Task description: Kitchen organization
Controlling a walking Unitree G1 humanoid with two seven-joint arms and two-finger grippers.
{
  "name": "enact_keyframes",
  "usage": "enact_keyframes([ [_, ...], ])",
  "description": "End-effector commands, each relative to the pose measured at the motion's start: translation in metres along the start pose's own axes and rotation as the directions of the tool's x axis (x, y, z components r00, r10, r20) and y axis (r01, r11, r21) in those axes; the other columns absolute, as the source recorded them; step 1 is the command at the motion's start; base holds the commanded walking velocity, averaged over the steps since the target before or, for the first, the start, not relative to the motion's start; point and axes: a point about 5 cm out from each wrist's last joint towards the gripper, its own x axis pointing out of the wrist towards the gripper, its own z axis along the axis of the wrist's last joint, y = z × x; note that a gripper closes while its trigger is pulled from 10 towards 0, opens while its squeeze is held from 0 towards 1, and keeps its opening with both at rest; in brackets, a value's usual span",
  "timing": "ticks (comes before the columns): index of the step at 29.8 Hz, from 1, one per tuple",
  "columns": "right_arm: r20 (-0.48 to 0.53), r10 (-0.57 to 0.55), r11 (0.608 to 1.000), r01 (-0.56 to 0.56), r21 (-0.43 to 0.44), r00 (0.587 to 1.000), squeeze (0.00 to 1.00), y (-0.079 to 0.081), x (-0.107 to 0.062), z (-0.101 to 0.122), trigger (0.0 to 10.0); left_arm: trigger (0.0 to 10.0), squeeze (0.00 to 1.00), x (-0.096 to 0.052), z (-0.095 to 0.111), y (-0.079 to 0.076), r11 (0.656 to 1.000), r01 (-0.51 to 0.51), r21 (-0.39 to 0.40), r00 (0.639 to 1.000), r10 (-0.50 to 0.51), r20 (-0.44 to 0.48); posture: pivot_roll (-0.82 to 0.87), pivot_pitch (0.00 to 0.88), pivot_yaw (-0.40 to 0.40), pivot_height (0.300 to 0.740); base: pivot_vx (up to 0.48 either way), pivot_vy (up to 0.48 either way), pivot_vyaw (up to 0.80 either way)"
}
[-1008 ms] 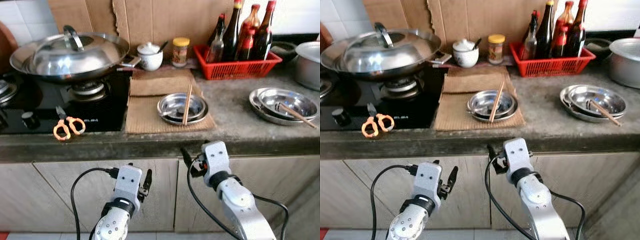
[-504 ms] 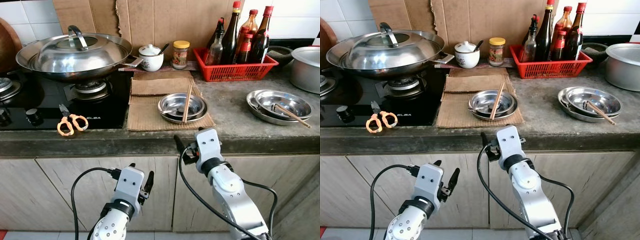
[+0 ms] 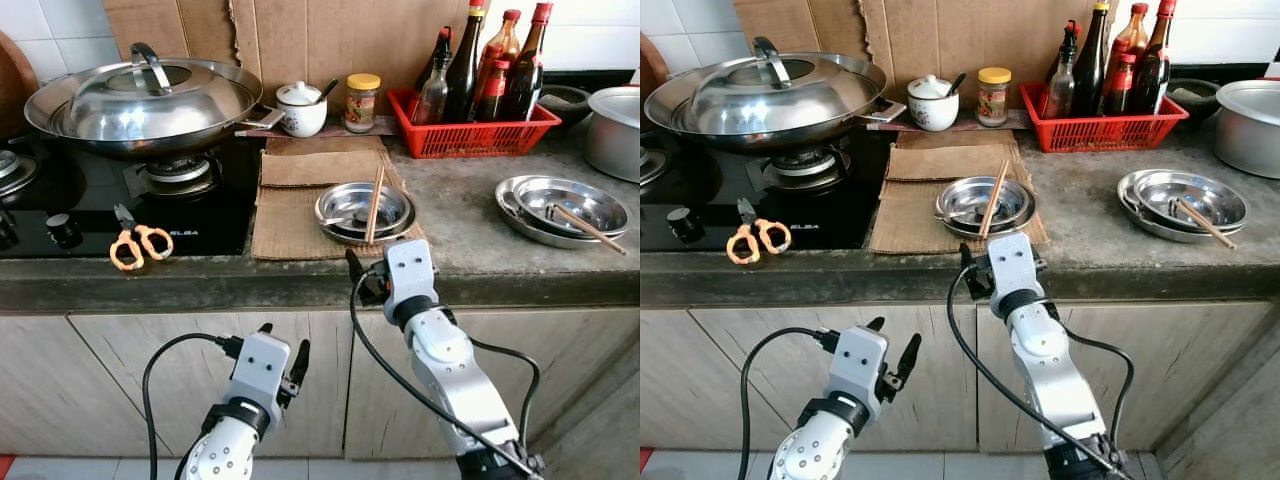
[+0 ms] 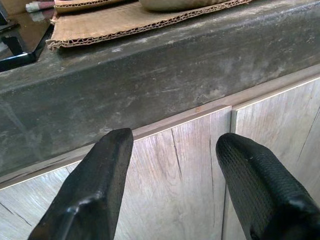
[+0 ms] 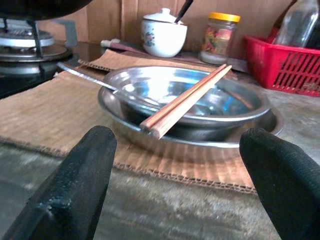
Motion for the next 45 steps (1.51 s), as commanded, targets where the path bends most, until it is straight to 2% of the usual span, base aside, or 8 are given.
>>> enact_keyframes([
  [1, 0.015, -0.018, 1.000, 0.018, 0.000, 1.000, 0.00, -0.001, 0.004, 0.004, 10.0, 10.0, 0.00, 0.000, 0.005, -0.001, 1.000, 0.003, 0.013, 1.000, -0.003, 0.024, 0.07, 0.040, -0.015, 0.740, 0.000, 0.000, 0.00],
  [23, 0.029, -0.025, 0.999, 0.025, 0.024, 0.999, 0.00, 0.005, 0.011, 0.009, 10.0, 10.0, 0.00, 0.000, 0.004, -0.002, 1.000, 0.002, 0.013, 1.000, -0.002, 0.023, 0.07, 0.041, -0.020, 0.740, 0.000, 0.000, 0.00],
  [25, 0.031, -0.029, 0.999, 0.028, 0.026, 0.999, 0.00, 0.005, 0.012, 0.010, 0.0, 10.0, 0.00, 0.000, 0.004, -0.002, 1.000, 0.002, 0.012, 1.000, -0.002, 0.022, 0.07, 0.040, -0.019, 0.740, 0.000, 0.000, 0.00],
  [29, 0.029, -0.028, 0.999, 0.027, 0.028, 0.999, 0.00, 0.005, 0.013, 0.010, 10.0, 10.0, 0.00, 0.000, 0.004, -0.002, 1.000, 0.003, 0.013, 1.000, -0.004, 0.021, 0.07, 0.038, -0.022, 0.740, 0.000, 0.000, 0.00],
  [37, 0.030, -0.032, 0.999, 0.031, 0.030, 0.999, 0.00, 0.005, 0.014, 0.010, 10.0, 10.0, 0.00, 0.000, 0.003, -0.002, 1.000, 0.005, 0.014, 1.000, -0.005, 0.020, 0.07, 0.036, -0.021, 0.740, 0.000, 0.000, 0.00],
  [38, 0.030, -0.034, 0.999, 0.033, 0.029, 0.999, 0.00, 0.004, 0.014, 0.010, 1.3, 10.0, 0.00, 0.000, 0.003, -0.002, 1.000, 0.005, 0.013, 1.000, -0.005, 0.020, 0.07, 0.034, -0.023, 0.740, 0.000, 0.000, 0.00],
  [41, 0.030, -0.035, 0.999, 0.034, 0.030, 0.999, 0.00, 0.004, 0.014, 0.010, 0.0, 10.0, 0.00, 0.000, 0.003, -0.002, 1.000, 0.006, 0.013, 1.000, -0.007, 0.020, 0.07, 0.034, -0.021, 0.740, 0.000, 0.000, 0.00],
  [45, 0.030, -0.033, 0.999, 0.032, 0.034, 0.999, 0.00, 0.005, 0.014, 0.010, 10.0, 10.0, 0.00, 0.000, 0.003, -0.002, 1.000, 0.008, 0.015, 1.000, -0.009, 0.020, 0.07, 0.032, -0.024, 0.740, 0.000, 0.000, 0.00],
])
